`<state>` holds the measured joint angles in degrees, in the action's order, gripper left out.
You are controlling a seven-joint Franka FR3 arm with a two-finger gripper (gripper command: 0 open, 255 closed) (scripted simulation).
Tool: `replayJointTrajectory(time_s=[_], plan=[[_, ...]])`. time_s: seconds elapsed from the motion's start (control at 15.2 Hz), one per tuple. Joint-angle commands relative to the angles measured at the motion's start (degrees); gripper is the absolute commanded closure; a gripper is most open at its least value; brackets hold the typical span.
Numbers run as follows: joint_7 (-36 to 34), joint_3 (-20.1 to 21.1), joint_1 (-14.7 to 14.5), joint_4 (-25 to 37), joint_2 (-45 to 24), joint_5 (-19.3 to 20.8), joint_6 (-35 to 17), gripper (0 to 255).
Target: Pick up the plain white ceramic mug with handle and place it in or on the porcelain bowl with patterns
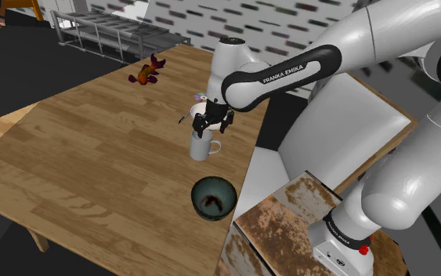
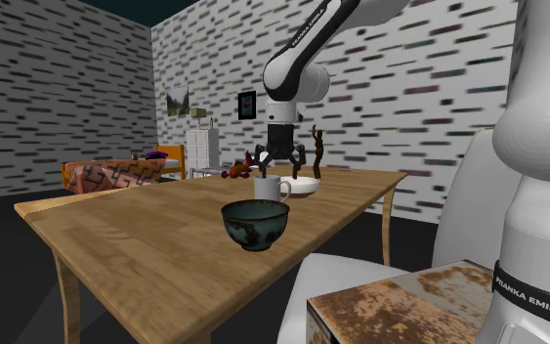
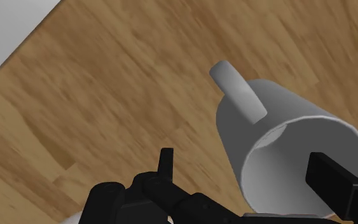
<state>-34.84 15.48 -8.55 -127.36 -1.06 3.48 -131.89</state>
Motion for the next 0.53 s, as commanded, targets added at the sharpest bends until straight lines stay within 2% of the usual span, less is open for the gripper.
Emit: replayJointTrajectory(time_s=[0.0, 0.2, 0.46], plan=[[-0.41, 0.0, -0.03, -0.33, -1.15, 0.51, -1.47, 0], [-0.84, -0.07, -0.03, -0.92, -2.49, 1.13, -3.33, 0], [-0.84, -0.07, -0.03, -0.92, -2.49, 1.13, -3.33, 0]])
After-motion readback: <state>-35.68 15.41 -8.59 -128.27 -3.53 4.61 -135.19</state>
